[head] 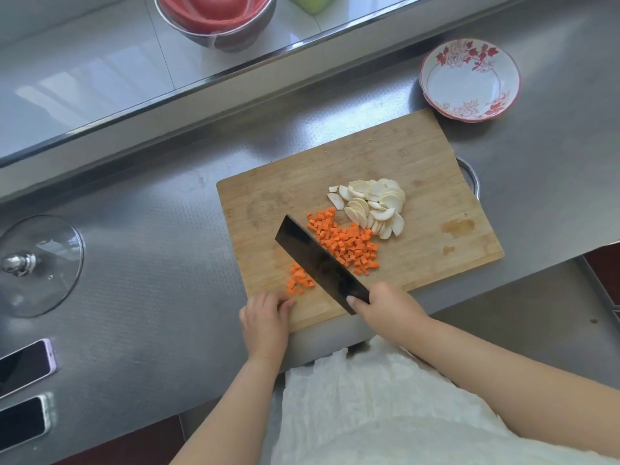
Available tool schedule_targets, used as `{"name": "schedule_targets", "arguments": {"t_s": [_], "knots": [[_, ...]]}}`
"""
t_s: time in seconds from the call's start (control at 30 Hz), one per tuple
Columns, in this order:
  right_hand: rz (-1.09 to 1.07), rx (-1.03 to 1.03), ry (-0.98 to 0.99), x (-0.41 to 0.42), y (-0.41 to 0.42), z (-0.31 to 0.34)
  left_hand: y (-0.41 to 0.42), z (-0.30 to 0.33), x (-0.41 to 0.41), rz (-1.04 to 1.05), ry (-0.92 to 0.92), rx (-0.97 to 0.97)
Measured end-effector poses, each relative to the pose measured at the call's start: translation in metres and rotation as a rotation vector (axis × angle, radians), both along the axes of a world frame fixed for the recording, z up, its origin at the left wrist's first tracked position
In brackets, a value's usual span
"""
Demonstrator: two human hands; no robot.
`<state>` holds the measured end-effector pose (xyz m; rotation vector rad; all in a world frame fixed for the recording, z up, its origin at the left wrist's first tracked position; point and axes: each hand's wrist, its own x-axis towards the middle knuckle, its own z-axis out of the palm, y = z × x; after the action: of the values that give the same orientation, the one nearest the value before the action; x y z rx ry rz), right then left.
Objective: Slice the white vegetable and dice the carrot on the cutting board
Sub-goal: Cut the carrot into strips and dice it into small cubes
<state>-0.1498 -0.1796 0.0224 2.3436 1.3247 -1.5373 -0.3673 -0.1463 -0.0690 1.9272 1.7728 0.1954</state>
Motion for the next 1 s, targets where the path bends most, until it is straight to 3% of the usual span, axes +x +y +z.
{"name": "schedule_targets", "arguments": {"t_s": [0.23,0.4,0.5,0.57,0.63,0.7,0.77,1.0], "knots": [[0.011,0.094,-0.089,0.028,0.002,0.013,0.037,0.01,0.046,-0.056,-0.03,0.001],[0.239,0.336,-0.408,0.064,-0.001,0.011,0.055,0.041,0.057,0.446,-0.449,-0.059],[0.405,0.469,-0.508,0.086,-0.003,0.005,0.076,0.076,0.058,0.55,-0.577,0.062],[0.519,0.491,-0.529,0.095,0.0,0.003,0.088,0.101,0.064,0.455,-0.575,0.062],[0.598,0.512,-0.533,0.1,0.002,0.001,0.093,0.119,0.078,0.193,-0.548,-0.093],[0.62,0.604,-0.533,0.102,0.001,-0.001,0.091,0.126,0.096,-0.124,-0.381,-0.357],[0.627,0.729,-0.564,0.105,0.001,-0.005,0.083,0.122,0.113,-0.367,-0.171,-0.497],[0.763,0.771,-0.49,0.097,0.002,-0.003,0.083,0.094,0.144,-0.548,0.165,-0.383]]}}
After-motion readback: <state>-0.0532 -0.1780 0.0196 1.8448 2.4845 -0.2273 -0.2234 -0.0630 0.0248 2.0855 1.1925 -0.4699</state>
